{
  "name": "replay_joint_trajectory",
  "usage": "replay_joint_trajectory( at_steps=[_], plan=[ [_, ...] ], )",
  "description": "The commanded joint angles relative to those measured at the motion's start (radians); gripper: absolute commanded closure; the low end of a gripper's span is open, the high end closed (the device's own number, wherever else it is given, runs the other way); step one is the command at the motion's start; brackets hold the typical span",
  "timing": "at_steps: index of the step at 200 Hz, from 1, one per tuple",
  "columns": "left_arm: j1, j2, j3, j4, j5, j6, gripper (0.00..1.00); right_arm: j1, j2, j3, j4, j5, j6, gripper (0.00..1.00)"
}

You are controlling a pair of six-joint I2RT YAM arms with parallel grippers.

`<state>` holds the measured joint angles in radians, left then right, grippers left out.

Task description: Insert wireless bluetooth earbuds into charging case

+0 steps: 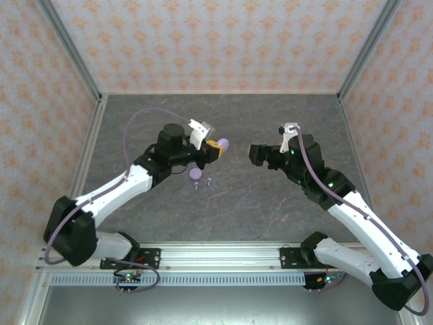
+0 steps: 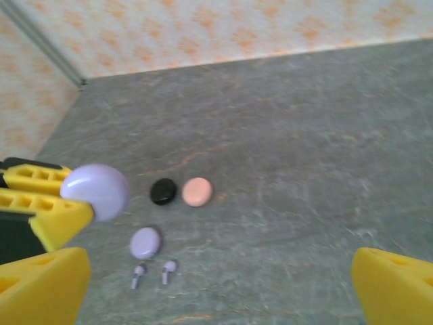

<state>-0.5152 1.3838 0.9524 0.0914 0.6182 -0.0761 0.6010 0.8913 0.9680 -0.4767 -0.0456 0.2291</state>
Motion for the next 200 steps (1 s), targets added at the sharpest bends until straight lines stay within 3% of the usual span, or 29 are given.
replay_joint_trajectory(
  at_steps=[1, 104, 149, 173, 200],
  plan=[
    [0.023, 0.088, 0.082, -0.025, -0.043, -0.061, 1.00, -0.005, -0.040, -0.057, -0.015, 0.141, 0.099, 0.01],
    [0.027, 0.593, 0.386, -0.120, -0.063, -0.189, 1.00, -0.006, -0.043, -0.081, -0.095, 0.204, 0.165, 0.01],
    [0.023, 0.692, 0.445, -0.153, -0.080, -0.238, 1.00, -0.006, -0.045, -0.078, -0.119, 0.211, 0.174, 0.01],
    [0.020, 0.717, 0.460, -0.165, -0.083, -0.244, 0.91, -0.006, -0.043, -0.078, -0.115, 0.211, 0.172, 0.01],
    [0.017, 0.727, 0.466, -0.174, -0.080, -0.234, 0.87, -0.006, -0.041, -0.077, -0.115, 0.214, 0.172, 0.01]
  ],
)
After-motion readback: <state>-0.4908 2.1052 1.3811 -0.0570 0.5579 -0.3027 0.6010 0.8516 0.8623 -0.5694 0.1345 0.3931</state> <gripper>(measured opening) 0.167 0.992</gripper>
